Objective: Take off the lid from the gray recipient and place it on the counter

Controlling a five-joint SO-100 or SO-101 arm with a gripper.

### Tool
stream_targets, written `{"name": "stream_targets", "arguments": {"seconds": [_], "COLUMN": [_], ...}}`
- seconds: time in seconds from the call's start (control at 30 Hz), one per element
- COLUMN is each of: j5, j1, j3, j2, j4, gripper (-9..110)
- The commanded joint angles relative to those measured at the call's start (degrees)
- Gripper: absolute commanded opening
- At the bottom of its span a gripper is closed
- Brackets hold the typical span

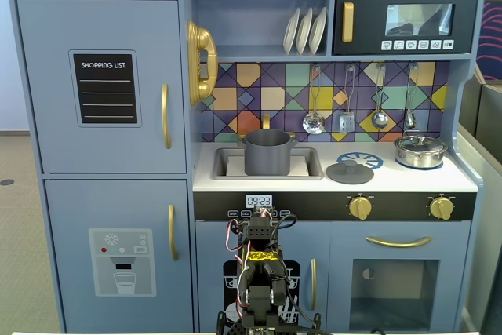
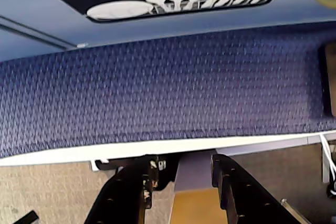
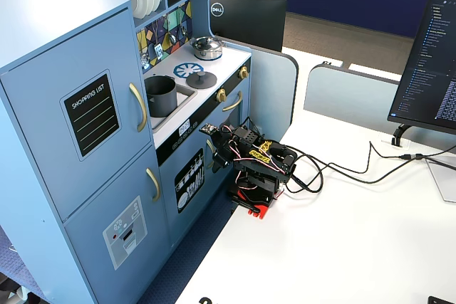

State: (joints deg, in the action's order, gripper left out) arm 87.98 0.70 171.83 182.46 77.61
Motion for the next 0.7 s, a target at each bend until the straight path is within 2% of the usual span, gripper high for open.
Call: {"name": "stream_targets", "arguments": {"seconds": [0.0,0.67], "j5": [-1.4,-1.4], "j1": [-1.1,-1.1], "j3": [0.2,0.2], "j2": [-0.4,-0.4], "j4": [10.0,10.0], "gripper": [4,7]}}
